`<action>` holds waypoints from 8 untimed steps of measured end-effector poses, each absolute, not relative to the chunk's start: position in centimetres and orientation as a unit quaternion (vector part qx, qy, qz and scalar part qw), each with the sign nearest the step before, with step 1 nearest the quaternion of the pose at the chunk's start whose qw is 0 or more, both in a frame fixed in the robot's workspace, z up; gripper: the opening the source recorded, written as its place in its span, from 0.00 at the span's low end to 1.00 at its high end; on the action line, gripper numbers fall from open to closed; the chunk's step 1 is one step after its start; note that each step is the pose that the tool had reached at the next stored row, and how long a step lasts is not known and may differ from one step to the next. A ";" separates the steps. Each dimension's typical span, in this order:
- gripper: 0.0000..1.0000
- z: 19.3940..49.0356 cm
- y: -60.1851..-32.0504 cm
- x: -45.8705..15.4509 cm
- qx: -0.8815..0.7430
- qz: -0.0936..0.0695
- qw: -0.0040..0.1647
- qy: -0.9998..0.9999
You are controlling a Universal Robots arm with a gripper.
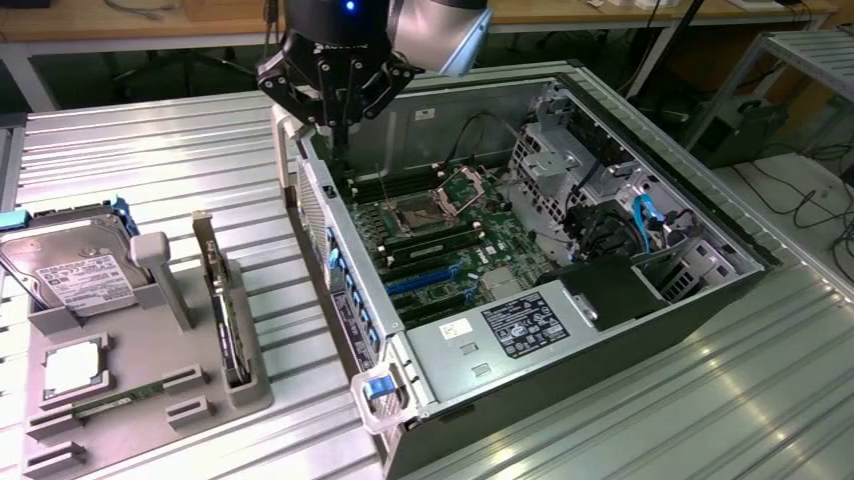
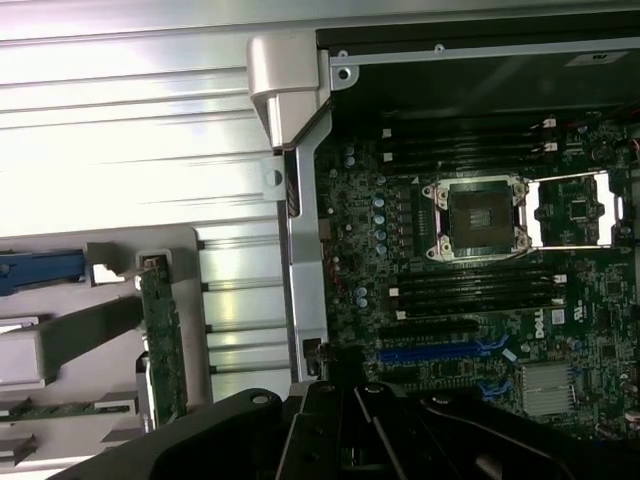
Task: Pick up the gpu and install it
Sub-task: 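Reach for the gpu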
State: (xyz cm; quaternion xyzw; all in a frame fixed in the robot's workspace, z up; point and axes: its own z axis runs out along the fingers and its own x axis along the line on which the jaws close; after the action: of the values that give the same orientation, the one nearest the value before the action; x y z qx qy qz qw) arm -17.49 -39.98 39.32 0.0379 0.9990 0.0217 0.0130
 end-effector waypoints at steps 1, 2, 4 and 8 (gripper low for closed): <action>0.11 39.3 -40.0 -17.6 0.038 0.022 0.013 0.999; 0.11 39.3 -40.0 -17.7 0.038 0.022 0.013 0.999; 0.11 39.3 -40.0 -17.9 0.038 0.022 0.013 0.999; 0.11 39.3 -40.1 -18.2 0.038 0.022 0.013 0.999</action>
State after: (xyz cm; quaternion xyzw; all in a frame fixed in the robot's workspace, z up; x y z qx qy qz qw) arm -18.22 -40.05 39.32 0.0378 0.9990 0.0217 0.0131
